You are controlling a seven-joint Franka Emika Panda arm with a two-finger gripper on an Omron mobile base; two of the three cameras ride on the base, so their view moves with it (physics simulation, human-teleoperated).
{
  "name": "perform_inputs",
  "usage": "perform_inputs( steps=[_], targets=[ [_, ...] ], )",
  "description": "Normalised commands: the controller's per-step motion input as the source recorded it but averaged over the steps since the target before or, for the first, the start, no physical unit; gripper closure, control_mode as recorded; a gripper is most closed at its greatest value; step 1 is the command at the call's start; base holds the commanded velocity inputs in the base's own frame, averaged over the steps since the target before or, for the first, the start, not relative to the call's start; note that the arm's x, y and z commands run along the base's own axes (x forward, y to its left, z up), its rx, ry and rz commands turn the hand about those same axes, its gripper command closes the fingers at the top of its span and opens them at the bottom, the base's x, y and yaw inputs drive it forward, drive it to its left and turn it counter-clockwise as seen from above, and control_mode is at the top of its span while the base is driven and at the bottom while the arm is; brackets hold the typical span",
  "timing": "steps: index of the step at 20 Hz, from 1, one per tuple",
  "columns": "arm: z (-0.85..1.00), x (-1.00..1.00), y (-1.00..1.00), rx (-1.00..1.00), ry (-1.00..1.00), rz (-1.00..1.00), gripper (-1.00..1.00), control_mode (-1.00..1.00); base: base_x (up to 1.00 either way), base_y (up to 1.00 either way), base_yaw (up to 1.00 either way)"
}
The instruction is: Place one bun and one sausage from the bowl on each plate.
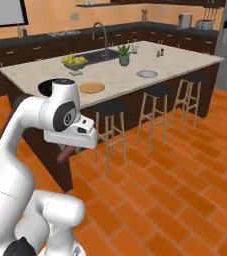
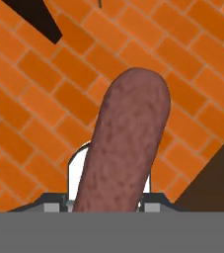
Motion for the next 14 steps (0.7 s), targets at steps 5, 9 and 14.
perform_inputs(
  steps=[5,9,14],
  targets=[
    [0.0,0.0,0.0,0.0,0.0,0.0,1.0,1.0,0.0,-0.95,0.54],
    [0.0,0.0,0.0,0.0,0.0,0.0,1.0,1.0,0.16,-1.0,0.48],
    [0.0,0.0,0.0,0.0,0.0,0.0,1.0,1.0,0.28,-1.0,0.43]
  ],
)
